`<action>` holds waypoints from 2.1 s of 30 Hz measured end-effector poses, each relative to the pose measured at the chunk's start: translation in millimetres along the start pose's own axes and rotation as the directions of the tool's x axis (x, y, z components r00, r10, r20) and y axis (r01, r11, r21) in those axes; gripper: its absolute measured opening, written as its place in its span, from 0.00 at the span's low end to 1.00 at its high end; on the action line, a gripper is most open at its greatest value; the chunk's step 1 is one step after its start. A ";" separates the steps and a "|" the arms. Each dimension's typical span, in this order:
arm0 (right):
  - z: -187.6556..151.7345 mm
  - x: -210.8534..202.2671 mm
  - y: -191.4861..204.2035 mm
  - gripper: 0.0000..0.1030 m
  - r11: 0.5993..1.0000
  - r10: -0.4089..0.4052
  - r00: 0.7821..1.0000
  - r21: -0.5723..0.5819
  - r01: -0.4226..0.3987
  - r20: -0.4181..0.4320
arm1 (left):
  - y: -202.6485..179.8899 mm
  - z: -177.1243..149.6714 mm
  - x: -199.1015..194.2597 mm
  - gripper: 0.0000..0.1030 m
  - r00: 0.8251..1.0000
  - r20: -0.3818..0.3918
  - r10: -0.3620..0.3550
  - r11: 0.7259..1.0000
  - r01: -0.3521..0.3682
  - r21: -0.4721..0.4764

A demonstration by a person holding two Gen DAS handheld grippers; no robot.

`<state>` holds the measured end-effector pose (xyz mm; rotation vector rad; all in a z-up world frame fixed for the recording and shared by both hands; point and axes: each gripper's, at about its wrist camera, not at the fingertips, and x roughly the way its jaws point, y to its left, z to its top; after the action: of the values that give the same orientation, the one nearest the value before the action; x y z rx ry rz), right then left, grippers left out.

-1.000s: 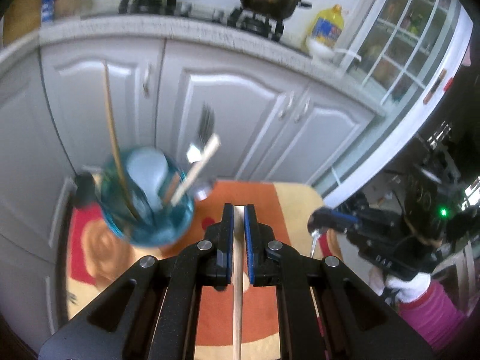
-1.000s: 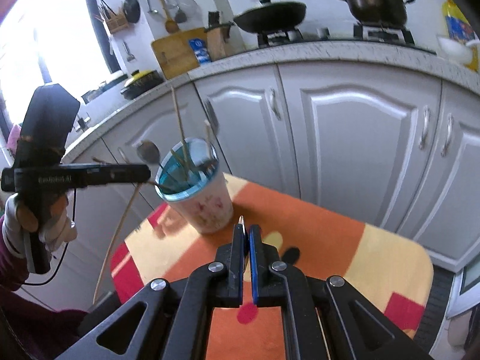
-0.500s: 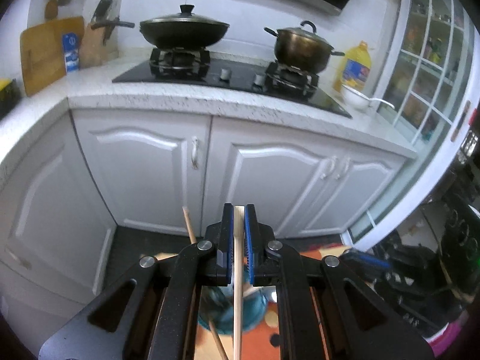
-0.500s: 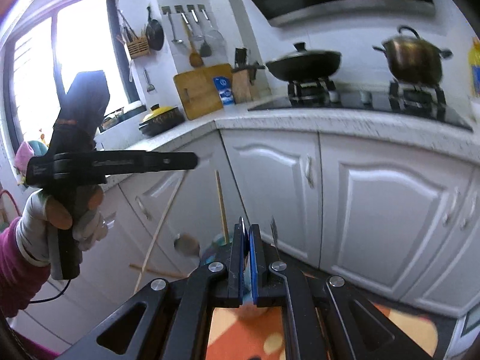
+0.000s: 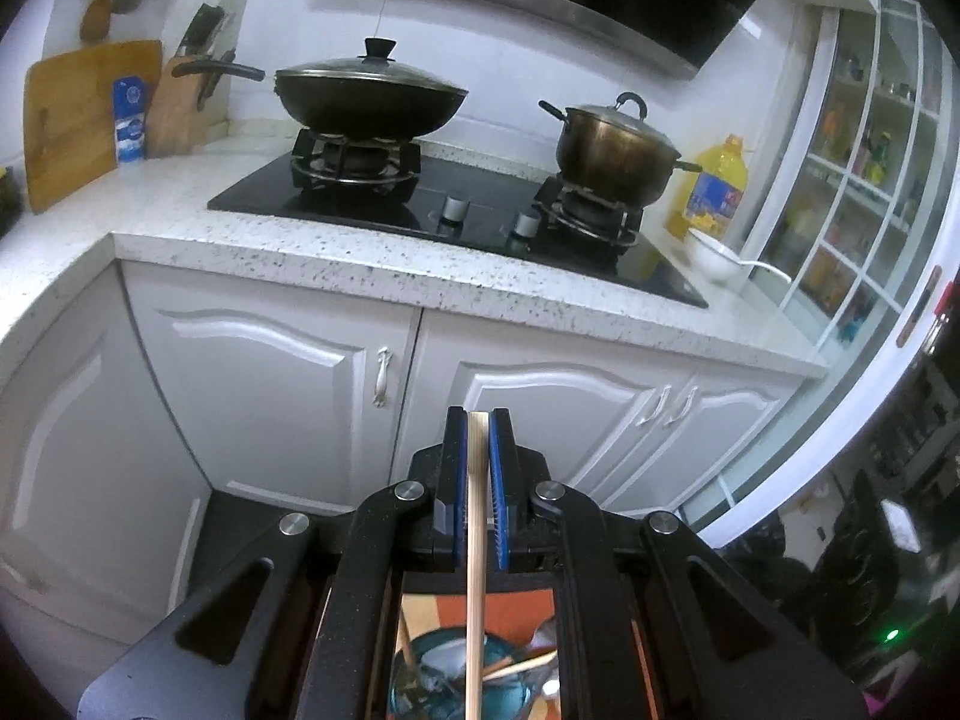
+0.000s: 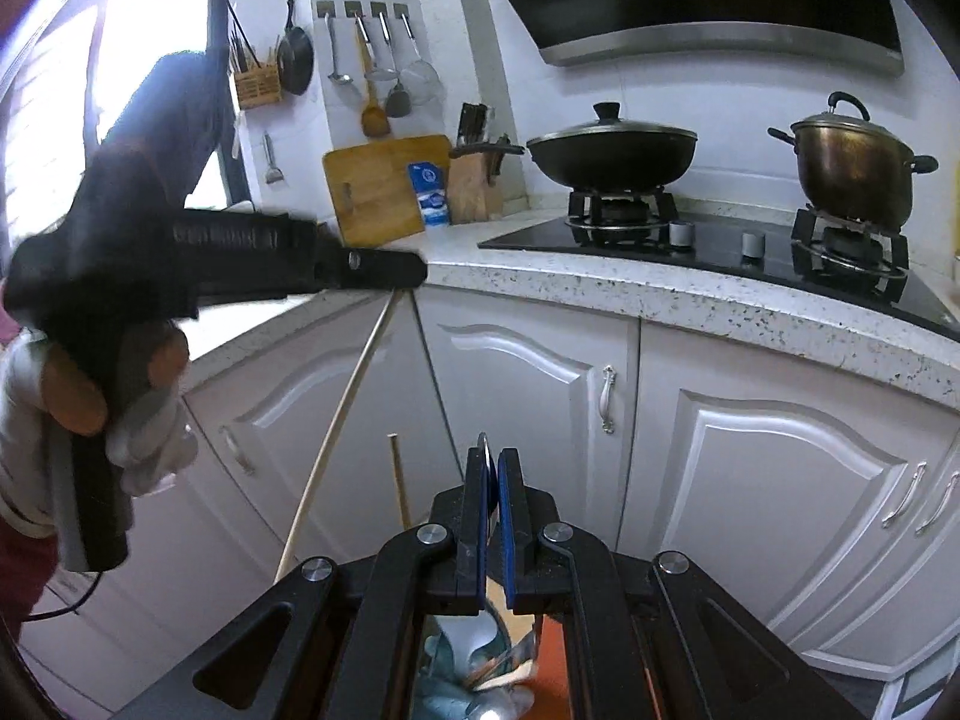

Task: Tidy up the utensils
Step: 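Lift the chopstick with the left tool while the right tool carries the spoon to the cup, then drop the chopstick into the cup with the left tool while the right tool releases the spoon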

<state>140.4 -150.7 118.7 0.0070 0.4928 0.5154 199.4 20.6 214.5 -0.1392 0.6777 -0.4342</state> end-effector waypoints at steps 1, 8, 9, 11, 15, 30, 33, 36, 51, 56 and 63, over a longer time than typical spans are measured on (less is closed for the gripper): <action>0.5 4.5 -0.3 0.03 1.000 -0.008 1.000 -0.002 0.008 -0.002 | -0.7 -1.4 2.8 0.05 1.000 0.007 0.002 1.000 -0.002 0.009; -5.0 24.8 5.0 0.03 0.994 -0.085 0.996 -0.076 0.085 -0.002 | 7.5 -22.8 18.7 0.05 0.998 0.059 0.036 0.999 -0.037 0.014; -5.8 25.9 5.7 0.03 0.992 -0.092 0.996 -0.085 0.091 0.000 | 7.8 -28.5 19.7 0.05 0.996 0.077 0.048 0.999 -0.049 0.017; -7.7 29.0 8.4 0.03 0.988 -0.111 0.994 -0.109 0.111 0.006 | 6.9 -39.2 22.5 0.05 0.994 0.096 0.061 0.998 -0.064 0.028; -10.1 34.1 7.2 0.03 0.986 -0.130 0.991 -0.106 0.130 0.009 | 1.6 -57.0 27.1 0.05 0.988 0.136 0.080 0.994 -0.088 0.058; -23.4 41.9 18.6 0.03 0.973 -0.162 0.987 -0.162 0.162 0.015 | 2.7 -96.8 44.7 0.05 0.982 0.160 0.101 0.993 -0.110 0.049; -28.4 42.0 16.8 0.03 0.978 -0.149 0.989 -0.149 0.147 -0.003 | 4.4 -99.4 42.3 0.05 0.977 0.180 0.113 0.991 -0.123 0.049; -34.4 40.2 16.7 0.03 0.980 -0.137 0.990 -0.150 0.131 -0.026 | 5.4 -106.0 41.0 0.05 0.978 0.178 0.110 0.991 -0.121 0.054; -56.7 40.5 9.7 0.06 0.996 -0.064 0.989 -0.068 0.055 -0.133 | 3.8 -125.6 25.0 0.06 0.995 0.008 0.101 0.992 -0.101 0.070; -55.0 35.1 4.7 0.06 1.000 -0.004 0.988 -0.005 0.003 -0.155 | 13.0 -139.1 23.3 0.06 0.993 -0.048 0.105 0.994 -0.103 0.029; -49.7 18.7 4.2 0.30 0.999 0.034 0.992 0.042 -0.029 -0.122 | 12.7 -146.0 15.1 0.25 0.992 -0.089 0.093 0.996 -0.092 0.023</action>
<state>130.0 -143.9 67.0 0.0216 0.6243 0.5385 121.7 27.6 89.4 -0.0708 0.7653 -0.3592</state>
